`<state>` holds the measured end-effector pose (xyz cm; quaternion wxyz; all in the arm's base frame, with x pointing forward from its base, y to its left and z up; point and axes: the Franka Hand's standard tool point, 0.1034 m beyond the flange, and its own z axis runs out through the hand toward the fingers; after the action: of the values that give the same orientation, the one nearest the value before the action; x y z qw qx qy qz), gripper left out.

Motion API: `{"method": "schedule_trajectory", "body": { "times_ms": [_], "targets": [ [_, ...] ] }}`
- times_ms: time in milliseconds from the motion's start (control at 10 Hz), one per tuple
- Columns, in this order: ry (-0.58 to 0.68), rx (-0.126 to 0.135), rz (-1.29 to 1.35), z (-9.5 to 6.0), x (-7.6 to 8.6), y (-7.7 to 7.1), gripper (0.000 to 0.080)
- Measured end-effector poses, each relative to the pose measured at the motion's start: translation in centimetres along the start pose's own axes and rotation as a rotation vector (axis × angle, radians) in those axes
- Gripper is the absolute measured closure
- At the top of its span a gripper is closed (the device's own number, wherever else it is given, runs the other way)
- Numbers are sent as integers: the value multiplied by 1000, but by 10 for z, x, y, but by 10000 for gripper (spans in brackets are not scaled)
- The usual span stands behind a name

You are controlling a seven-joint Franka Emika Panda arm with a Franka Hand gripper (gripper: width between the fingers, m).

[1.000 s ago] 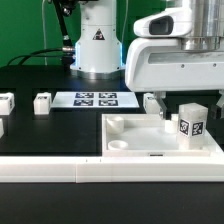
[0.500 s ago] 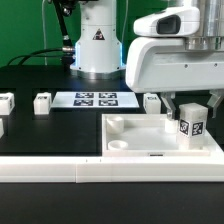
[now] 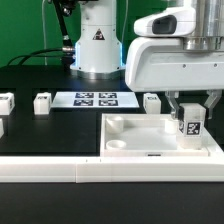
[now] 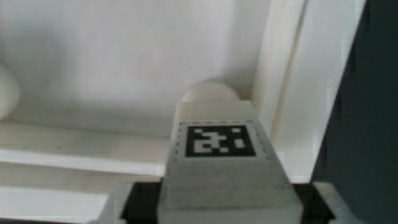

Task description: Assemble square table

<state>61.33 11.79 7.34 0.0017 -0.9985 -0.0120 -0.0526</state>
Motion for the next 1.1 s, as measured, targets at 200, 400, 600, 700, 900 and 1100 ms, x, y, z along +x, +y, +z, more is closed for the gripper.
{"method": "schedule_trajectory", "body": {
  "times_ms": [200, 400, 600, 700, 900, 1100],
  "targets": [
    [2, 9, 201, 0, 0, 0, 510],
    [6, 10, 394, 0, 0, 0, 509],
    [6, -6, 557, 0, -1, 8, 509],
    [8, -13, 615, 0, -1, 12, 508],
    [2, -37, 751, 0, -3, 20, 504],
    [-3, -69, 867, -1, -6, 28, 496]
  ]
}}
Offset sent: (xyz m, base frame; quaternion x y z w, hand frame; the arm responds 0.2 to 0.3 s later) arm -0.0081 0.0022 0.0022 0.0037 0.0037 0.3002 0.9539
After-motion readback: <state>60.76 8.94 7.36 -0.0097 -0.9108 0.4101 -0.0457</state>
